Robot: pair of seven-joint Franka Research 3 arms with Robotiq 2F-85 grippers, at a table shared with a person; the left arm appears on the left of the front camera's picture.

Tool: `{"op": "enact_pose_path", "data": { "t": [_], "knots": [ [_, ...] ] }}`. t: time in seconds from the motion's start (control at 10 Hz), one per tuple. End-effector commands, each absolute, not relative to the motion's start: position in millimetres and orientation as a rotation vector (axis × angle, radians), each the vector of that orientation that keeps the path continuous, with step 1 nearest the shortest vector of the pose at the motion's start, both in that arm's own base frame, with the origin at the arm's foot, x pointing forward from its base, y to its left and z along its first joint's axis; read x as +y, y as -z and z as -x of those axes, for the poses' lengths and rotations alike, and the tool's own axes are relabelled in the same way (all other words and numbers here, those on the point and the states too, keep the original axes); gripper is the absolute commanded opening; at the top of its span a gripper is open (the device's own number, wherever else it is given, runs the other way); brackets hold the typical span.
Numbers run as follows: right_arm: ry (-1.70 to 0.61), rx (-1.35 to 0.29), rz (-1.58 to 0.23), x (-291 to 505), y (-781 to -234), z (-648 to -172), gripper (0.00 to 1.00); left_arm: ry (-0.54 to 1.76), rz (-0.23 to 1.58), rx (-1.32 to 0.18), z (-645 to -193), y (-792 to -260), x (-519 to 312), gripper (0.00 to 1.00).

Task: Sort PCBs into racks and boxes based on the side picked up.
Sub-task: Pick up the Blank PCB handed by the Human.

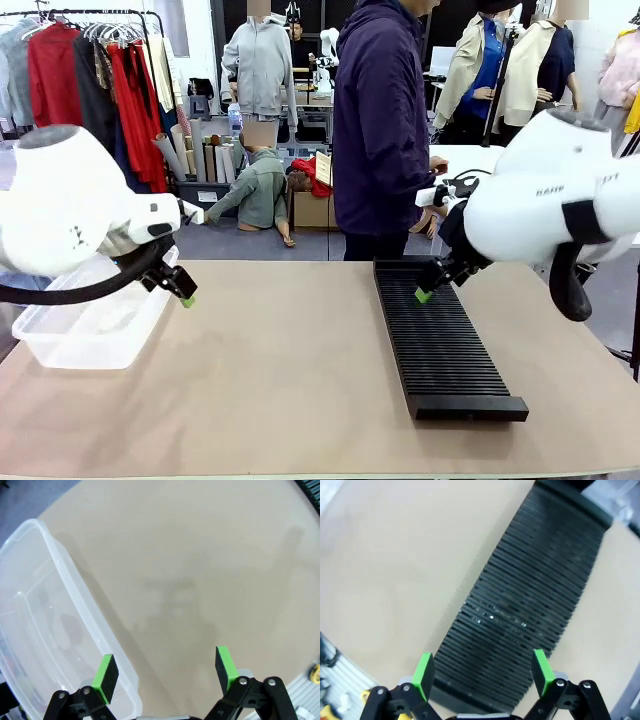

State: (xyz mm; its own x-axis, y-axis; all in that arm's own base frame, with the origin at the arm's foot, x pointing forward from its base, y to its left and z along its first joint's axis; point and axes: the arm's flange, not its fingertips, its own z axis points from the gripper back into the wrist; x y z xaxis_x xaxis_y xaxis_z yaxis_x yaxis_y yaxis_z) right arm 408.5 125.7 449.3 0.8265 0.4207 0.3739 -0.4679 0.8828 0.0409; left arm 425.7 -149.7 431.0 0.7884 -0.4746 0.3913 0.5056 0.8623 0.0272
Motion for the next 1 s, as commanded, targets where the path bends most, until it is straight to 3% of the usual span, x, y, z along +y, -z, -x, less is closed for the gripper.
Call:
{"op": "enact_pose_path", "data": {
  "t": [0.0,0.4,0.9],
  "knots": [
    [-0.452,-0.328,-0.218,114.2,-469.4,-413.2,1.00,0.490,0.141,-0.349,-435.0,-457.8,-139.2,1.00],
    [-0.395,-0.255,-0.472,74.6,-483.9,-427.6,1.00,0.475,0.389,-0.238,-455.5,-492.4,-110.1,1.00],
    [-0.348,-0.322,-0.960,-4.7,-486.3,-436.2,1.00,0.462,0.829,-0.154,-472.5,-507.6,-44.6,1.00]
  ]
}}
